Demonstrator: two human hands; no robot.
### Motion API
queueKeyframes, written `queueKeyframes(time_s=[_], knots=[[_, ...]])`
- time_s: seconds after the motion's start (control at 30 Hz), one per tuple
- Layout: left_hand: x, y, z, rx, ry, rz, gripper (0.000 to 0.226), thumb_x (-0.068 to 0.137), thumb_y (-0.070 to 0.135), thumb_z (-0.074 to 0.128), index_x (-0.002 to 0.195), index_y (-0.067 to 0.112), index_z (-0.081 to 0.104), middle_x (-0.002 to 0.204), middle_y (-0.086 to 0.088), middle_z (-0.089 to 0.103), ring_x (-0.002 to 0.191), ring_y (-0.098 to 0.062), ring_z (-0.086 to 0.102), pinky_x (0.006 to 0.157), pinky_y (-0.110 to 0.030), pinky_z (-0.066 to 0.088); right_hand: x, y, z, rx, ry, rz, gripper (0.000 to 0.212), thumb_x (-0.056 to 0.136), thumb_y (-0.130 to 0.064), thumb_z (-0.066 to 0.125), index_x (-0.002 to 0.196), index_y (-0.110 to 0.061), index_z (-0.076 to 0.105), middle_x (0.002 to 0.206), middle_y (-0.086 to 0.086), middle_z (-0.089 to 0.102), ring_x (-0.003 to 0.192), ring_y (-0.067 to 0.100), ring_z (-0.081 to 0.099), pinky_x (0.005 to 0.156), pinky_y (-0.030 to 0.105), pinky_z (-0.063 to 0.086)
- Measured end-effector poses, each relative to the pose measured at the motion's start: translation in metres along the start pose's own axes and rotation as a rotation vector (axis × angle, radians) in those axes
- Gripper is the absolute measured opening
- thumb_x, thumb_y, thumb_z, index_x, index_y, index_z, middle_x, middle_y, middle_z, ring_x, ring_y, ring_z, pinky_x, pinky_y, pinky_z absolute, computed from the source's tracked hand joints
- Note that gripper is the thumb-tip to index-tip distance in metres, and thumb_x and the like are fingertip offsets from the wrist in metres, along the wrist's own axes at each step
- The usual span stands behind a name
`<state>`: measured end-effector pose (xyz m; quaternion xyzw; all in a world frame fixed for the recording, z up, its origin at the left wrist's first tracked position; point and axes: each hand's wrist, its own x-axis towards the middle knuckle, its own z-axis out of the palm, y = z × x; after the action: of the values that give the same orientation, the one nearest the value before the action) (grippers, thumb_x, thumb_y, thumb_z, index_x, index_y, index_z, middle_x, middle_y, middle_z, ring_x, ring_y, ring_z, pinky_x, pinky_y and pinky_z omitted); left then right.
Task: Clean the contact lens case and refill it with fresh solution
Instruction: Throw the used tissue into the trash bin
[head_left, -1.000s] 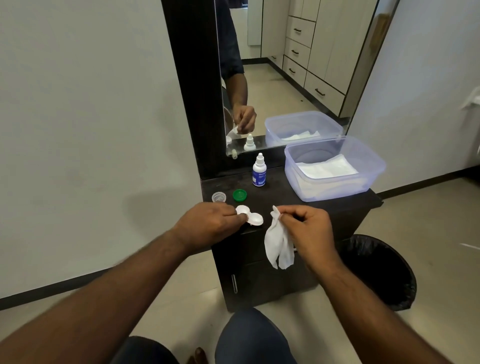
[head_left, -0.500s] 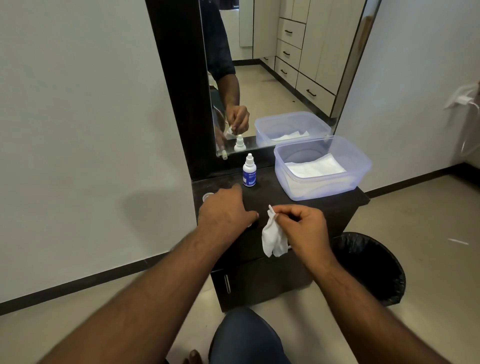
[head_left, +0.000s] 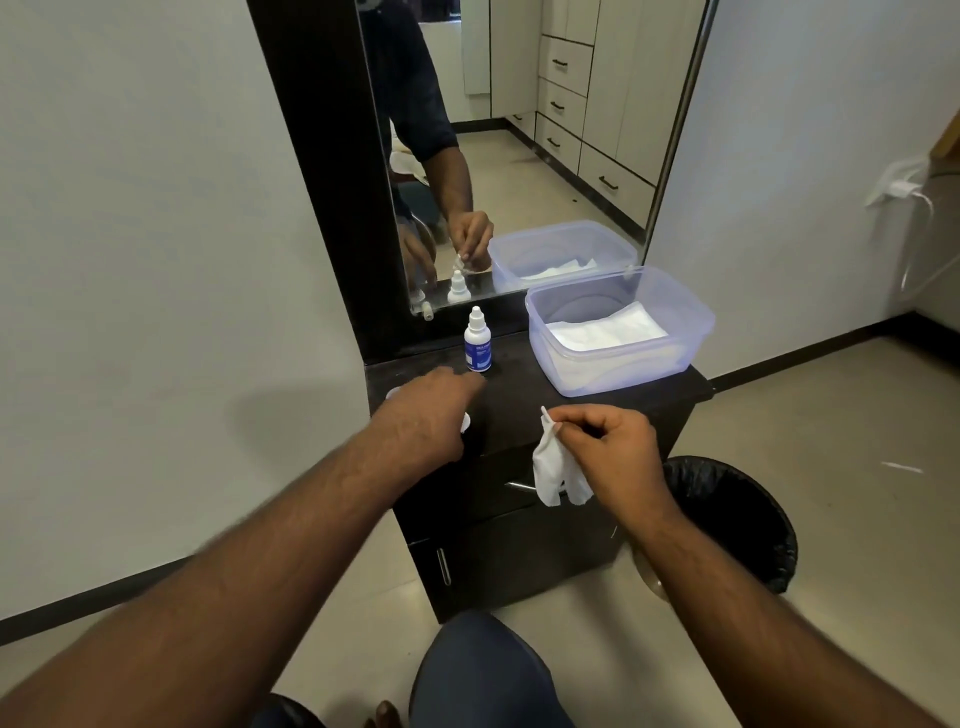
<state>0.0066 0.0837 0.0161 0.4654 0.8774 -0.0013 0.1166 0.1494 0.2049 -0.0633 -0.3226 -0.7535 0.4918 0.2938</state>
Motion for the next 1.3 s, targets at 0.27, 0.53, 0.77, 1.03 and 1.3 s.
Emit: queueKeyframes(time_s=[0.27, 0.53, 0.77, 1.03, 1.3], knots=[[0.022, 0.09, 0.025, -0.066, 0.176, 0.25, 0.019, 0.091, 0.013, 0.058, 0.11, 0.014, 0.062, 0.11, -0.008, 0.056, 0.098, -0.023, 0.056, 0.08, -0.035, 0.05, 0.002, 0.02, -0.057, -0.025, 0.125, 0.023, 0.017, 0.087, -0.009, 0.065, 0.1, -0.014, 0.074, 0.089, -0.003, 0.072, 0.081, 0.003, 0.067, 0.069, 0.009, 0.052], [0.074, 0.161, 0.048, -0.061, 0.297, 0.432, 0.025, 0.092, 0.005, 0.052, 0.114, 0.009, 0.061, 0.115, -0.01, 0.061, 0.105, -0.026, 0.056, 0.086, -0.037, 0.049, 0.028, 0.073, -0.155, -0.105, 0.275, 0.146, 0.014, 0.086, -0.008, 0.065, 0.094, -0.014, 0.075, 0.087, -0.001, 0.073, 0.078, 0.008, 0.069, 0.074, 0.018, 0.055], [0.086, 0.172, 0.059, 0.003, 0.335, 0.361, 0.027, 0.089, 0.003, 0.051, 0.112, 0.01, 0.062, 0.117, -0.007, 0.056, 0.105, -0.025, 0.052, 0.078, -0.034, 0.047, 0.046, 0.121, -0.19, -0.217, 0.338, 0.171, 0.016, 0.086, -0.005, 0.064, 0.096, -0.01, 0.075, 0.088, -0.001, 0.073, 0.076, -0.001, 0.067, 0.076, 0.013, 0.051], [0.09, 0.168, 0.07, 0.011, 0.368, 0.354, 0.038, 0.091, 0.005, 0.056, 0.128, 0.014, 0.057, 0.124, -0.005, 0.056, 0.11, -0.023, 0.051, 0.088, -0.034, 0.05, 0.042, 0.151, -0.179, -0.311, 0.354, 0.296, 0.015, 0.082, -0.004, 0.065, 0.092, -0.008, 0.075, 0.089, 0.003, 0.073, 0.078, 0.011, 0.064, 0.079, 0.021, 0.047], [0.092, 0.161, 0.068, 0.027, 0.305, 0.372, 0.05, 0.088, 0.001, 0.06, 0.135, 0.016, 0.052, 0.13, -0.005, 0.055, 0.116, -0.024, 0.05, 0.095, -0.038, 0.05, 0.032, 0.109, -0.164, -0.321, 0.277, 0.168, 0.015, 0.085, -0.01, 0.065, 0.097, -0.014, 0.074, 0.089, -0.008, 0.07, 0.085, 0.003, 0.063, 0.082, 0.016, 0.048]])
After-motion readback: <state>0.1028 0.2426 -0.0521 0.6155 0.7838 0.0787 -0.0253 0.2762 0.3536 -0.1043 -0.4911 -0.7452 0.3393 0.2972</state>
